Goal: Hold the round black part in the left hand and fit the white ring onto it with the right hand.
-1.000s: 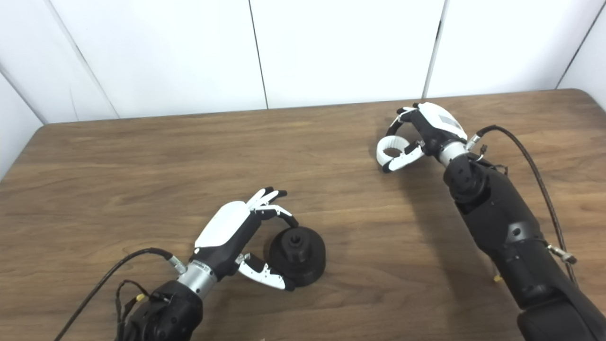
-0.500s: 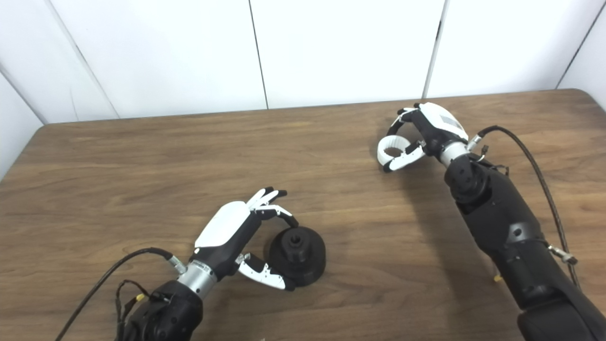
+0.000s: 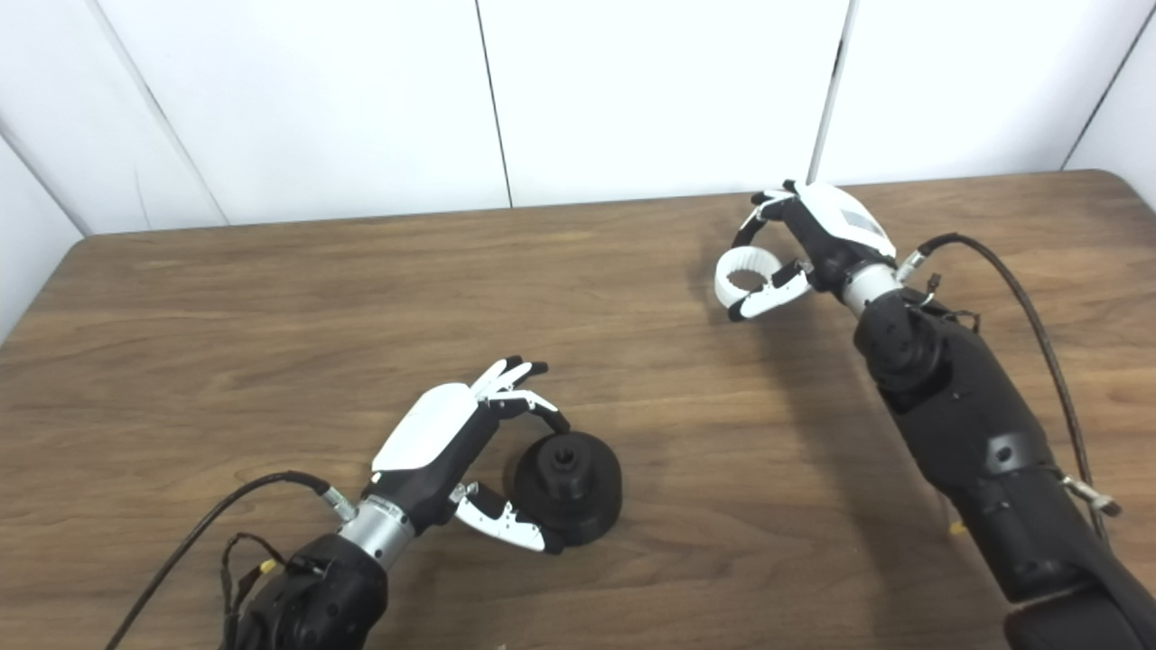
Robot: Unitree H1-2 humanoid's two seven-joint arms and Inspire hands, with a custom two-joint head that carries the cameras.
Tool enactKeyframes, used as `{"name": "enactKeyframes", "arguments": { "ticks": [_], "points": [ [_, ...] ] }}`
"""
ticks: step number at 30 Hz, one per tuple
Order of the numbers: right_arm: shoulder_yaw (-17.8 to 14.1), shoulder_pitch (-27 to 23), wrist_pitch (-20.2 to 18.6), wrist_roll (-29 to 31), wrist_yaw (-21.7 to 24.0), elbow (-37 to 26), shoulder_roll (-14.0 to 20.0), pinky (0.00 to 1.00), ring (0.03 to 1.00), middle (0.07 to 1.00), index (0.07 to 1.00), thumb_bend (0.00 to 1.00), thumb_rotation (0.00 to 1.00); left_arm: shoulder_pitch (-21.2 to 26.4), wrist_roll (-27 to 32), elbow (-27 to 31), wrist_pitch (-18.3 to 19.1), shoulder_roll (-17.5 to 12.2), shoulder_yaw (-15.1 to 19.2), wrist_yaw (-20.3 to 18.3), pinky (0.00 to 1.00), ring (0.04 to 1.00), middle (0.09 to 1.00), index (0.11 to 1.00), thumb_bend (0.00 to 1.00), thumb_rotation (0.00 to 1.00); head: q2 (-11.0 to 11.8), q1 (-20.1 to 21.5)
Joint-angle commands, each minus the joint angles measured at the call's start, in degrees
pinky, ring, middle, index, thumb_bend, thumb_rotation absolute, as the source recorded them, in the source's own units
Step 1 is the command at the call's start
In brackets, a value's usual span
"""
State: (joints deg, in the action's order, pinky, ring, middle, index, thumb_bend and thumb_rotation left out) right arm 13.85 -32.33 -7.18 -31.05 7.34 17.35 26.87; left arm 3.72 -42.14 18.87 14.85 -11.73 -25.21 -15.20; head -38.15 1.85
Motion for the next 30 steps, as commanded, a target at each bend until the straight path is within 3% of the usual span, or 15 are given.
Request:
{"name": "enactKeyframes", "arguments": {
  "ticks": [1, 18, 30],
  "points": [
    [-1.0, -1.8, 1.0, 0.2, 0.5, -3.8, 1.2, 0.91, 1.000, 0.893, 0.491, 0.53, 0.15, -0.4, -1.2, -2.2, 1.3, -0.8, -0.3, -2.1, 0.85, 1.000, 0.957, 0.596, 0.96, 0.20, 0.0, 0.0],
    [-1.3, 3.0, -1.1, 0.3, 9.1, -21.3, 2.8, 0.95, 1.000, 0.889, 0.490, 0.53, 0.15, -0.3, -1.3, -2.8, 0.6, -0.6, -0.2, -1.9, 0.85, 1.000, 0.960, 0.596, 0.96, 0.18, -0.1, 0.1],
    [-1.4, 6.6, -6.3, 1.4, 16.2, -35.7, 1.7, 0.98, 1.000, 0.881, 0.490, 0.53, 0.15, 0.0, -0.8, -3.4, -0.1, -0.3, -0.1, -1.7, 0.84, 1.000, 0.963, 0.599, 0.95, 0.19, -0.2, -0.2]
  ]
}}
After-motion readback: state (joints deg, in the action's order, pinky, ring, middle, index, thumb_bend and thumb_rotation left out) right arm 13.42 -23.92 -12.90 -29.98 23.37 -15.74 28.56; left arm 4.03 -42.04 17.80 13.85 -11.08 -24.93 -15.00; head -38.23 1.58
